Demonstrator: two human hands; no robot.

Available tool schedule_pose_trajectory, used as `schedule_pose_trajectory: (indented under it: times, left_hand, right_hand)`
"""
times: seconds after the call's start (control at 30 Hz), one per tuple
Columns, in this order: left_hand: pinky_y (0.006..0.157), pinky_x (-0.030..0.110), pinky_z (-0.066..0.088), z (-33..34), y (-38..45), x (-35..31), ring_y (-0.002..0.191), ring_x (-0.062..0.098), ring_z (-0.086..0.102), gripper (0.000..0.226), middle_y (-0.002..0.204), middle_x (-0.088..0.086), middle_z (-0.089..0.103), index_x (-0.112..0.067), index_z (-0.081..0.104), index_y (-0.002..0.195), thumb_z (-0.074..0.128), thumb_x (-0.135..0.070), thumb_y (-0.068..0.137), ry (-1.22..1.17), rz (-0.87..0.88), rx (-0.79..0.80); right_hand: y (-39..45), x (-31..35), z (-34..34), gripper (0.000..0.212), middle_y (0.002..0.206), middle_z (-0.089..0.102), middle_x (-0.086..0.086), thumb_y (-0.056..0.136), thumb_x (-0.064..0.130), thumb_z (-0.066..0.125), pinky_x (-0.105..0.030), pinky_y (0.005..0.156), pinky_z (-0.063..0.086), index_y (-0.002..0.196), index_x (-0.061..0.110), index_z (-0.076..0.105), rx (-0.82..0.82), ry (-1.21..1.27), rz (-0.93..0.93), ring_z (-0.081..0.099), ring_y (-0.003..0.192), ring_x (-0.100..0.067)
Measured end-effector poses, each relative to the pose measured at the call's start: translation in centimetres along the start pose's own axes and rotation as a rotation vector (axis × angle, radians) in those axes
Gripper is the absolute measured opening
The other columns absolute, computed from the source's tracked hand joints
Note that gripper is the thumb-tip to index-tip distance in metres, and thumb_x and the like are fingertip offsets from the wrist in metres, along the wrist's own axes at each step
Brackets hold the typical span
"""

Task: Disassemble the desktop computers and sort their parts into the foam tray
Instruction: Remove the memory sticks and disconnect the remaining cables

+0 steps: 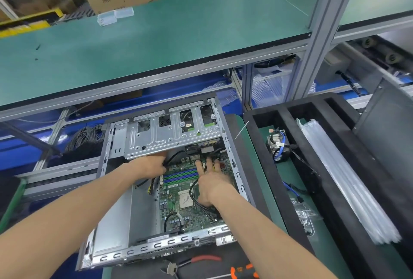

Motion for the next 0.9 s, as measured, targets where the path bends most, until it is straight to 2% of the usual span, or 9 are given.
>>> schedule_pose_trajectory:
  times: [0.17,0.3,0.37,0.43,0.5,0.57,0.67,0.8,0.9]
  left_hand:
    - [0.072,0.024,0.042,-0.1,-0.4,0.8,0.084,0.019,0.053,0.032,0.123,0.011,0.056,-0.008,0.043,0.128,0.049,-0.013,0.097,0.037,0.040,-0.059]
    - [0.061,0.022,0.040,0.0,-0.1,0.9,0.070,0.014,0.050,0.005,0.090,0.005,0.059,-0.012,0.049,0.092,0.047,-0.008,0.095,-0.040,0.023,-0.075]
    - [0.067,0.026,0.035,0.0,-0.2,0.8,0.065,0.006,0.037,0.014,0.078,-0.008,0.041,-0.022,0.042,0.086,0.052,-0.015,0.093,-0.106,0.014,-0.069]
    - [0.063,0.028,0.034,0.1,-0.1,1.0,0.066,0.012,0.040,0.019,0.079,-0.003,0.046,-0.019,0.042,0.081,0.058,-0.023,0.090,-0.115,0.019,-0.074]
    - [0.070,0.027,0.037,0.4,-0.1,1.4,0.081,0.019,0.050,0.016,0.106,0.009,0.059,-0.013,0.049,0.103,0.056,-0.024,0.094,-0.083,0.018,-0.072]
    - [0.076,0.023,0.036,0.7,0.2,1.7,0.094,0.024,0.055,0.040,0.131,0.015,0.055,-0.008,0.041,0.136,0.049,-0.020,0.100,-0.081,0.031,-0.110]
    - [0.063,0.017,0.034,0.7,0.7,1.7,0.078,0.015,0.050,0.030,0.127,0.017,0.059,-0.005,0.046,0.129,0.047,-0.013,0.099,-0.090,0.029,-0.165]
    - [0.094,0.031,0.043,0.9,1.0,1.6,0.115,0.029,0.054,0.051,0.140,0.014,0.050,-0.008,0.037,0.143,0.057,-0.020,0.097,-0.058,0.051,-0.111]
    - [0.082,0.027,0.045,0.8,0.9,1.4,0.109,0.028,0.057,0.062,0.133,0.015,0.053,-0.009,0.033,0.147,0.057,-0.005,0.090,-0.011,0.087,-0.128]
  right_hand:
    - [0.1,0.0,0.1,0.108,0.164,-0.024,-0.013,0.094,0.031,0.063,-0.058,0.114,0.031,0.154,0.019,-0.027,0.004,0.007,-0.002,-0.016,0.151,-0.040]
    - [0.1,0.0,0.1,0.108,0.164,-0.025,-0.013,0.094,0.029,0.062,-0.057,0.114,0.031,0.154,0.019,-0.027,0.003,0.009,-0.001,-0.017,0.151,-0.039]
    - [0.1,0.0,0.1,0.106,0.164,-0.026,-0.012,0.095,0.027,0.061,-0.056,0.113,0.033,0.154,0.019,-0.027,0.007,0.010,0.002,-0.017,0.152,-0.038]
    - [0.0,0.0,0.0,0.106,0.164,-0.026,-0.012,0.095,0.025,0.060,-0.055,0.113,0.033,0.154,0.019,-0.027,0.011,0.013,0.002,-0.018,0.151,-0.038]
    - [0.0,0.0,0.1,0.107,0.164,-0.026,-0.012,0.094,0.026,0.061,-0.055,0.113,0.033,0.154,0.020,-0.027,0.011,0.015,0.001,-0.018,0.151,-0.038]
    - [0.0,0.0,0.1,0.107,0.164,-0.026,-0.012,0.094,0.026,0.061,-0.055,0.114,0.033,0.154,0.020,-0.027,0.007,0.015,0.003,-0.018,0.152,-0.037]
    - [0.1,0.0,0.1,0.108,0.164,-0.026,-0.011,0.093,0.027,0.062,-0.056,0.115,0.031,0.154,0.020,-0.028,0.013,0.016,0.006,-0.018,0.152,-0.037]
    - [0.1,0.0,0.1,0.108,0.164,-0.026,-0.011,0.094,0.028,0.061,-0.057,0.115,0.029,0.154,0.020,-0.028,0.015,0.013,0.008,-0.018,0.152,-0.037]
    - [0.1,0.0,0.1,0.108,0.164,-0.026,-0.011,0.094,0.030,0.062,-0.057,0.114,0.031,0.154,0.021,-0.028,0.015,0.018,0.006,-0.018,0.152,-0.037]
Point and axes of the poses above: each hand's wrist, its own y-axis towards the middle knuckle, its own z-axis out of the palm, x = y × z, the point moved 1 cm from there along y, towards the middle knuckle
